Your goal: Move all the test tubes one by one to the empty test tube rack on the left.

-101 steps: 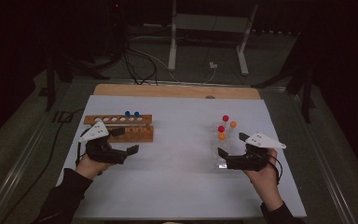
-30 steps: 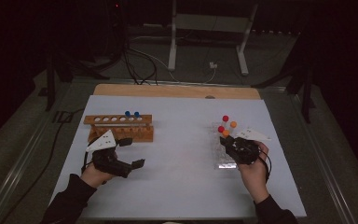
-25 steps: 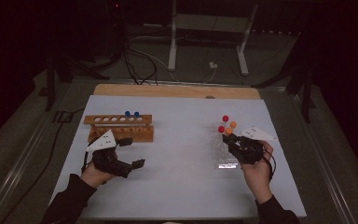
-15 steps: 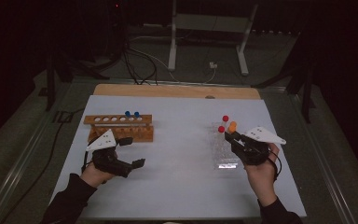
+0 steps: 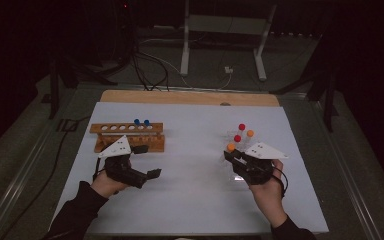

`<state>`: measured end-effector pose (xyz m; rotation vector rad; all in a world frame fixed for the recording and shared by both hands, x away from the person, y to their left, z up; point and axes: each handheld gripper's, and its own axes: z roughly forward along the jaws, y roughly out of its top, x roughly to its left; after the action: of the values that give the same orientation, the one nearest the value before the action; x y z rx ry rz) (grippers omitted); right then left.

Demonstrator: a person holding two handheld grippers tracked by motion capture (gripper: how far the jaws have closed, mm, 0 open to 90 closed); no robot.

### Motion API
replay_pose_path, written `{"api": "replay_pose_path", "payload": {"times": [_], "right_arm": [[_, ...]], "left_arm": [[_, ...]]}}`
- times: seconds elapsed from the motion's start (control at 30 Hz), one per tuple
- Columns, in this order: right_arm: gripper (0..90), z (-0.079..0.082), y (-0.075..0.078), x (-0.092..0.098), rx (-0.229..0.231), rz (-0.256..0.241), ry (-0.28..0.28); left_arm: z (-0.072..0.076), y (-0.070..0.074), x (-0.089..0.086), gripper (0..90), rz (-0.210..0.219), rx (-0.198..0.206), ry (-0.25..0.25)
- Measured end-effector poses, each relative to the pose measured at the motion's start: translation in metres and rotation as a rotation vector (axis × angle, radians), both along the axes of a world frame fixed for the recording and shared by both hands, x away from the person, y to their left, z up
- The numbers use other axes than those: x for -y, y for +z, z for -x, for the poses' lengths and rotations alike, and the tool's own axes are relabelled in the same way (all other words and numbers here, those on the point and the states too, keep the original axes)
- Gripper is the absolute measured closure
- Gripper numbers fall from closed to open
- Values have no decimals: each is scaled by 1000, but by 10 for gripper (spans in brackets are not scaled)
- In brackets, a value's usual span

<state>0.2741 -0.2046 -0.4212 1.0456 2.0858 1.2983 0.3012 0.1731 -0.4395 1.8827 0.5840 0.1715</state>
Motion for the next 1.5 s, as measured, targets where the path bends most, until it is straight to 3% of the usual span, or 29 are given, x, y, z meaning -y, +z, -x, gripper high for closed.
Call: {"api": "replay_pose_path", "payload": {"times": [0.43,0.9,1.03,1.1,1.5], "right_arm": [[748,6,-20,-31,-52,39,115],[748,9,-27,-41,-74,52,157],[747,10,-28,-43,-78,53,164],[748,10,-28,-44,-79,54,169],[747,10,-27,-44,-78,51,174]], "left_arm": [[-9,11,35,24,-8,-5,-90],[-18,18,78,28,-18,-3,-169],[-20,19,88,64,-9,0,-194],[-20,18,94,87,-10,3,-202],[-23,12,119,463,-22,21,-250]]}}
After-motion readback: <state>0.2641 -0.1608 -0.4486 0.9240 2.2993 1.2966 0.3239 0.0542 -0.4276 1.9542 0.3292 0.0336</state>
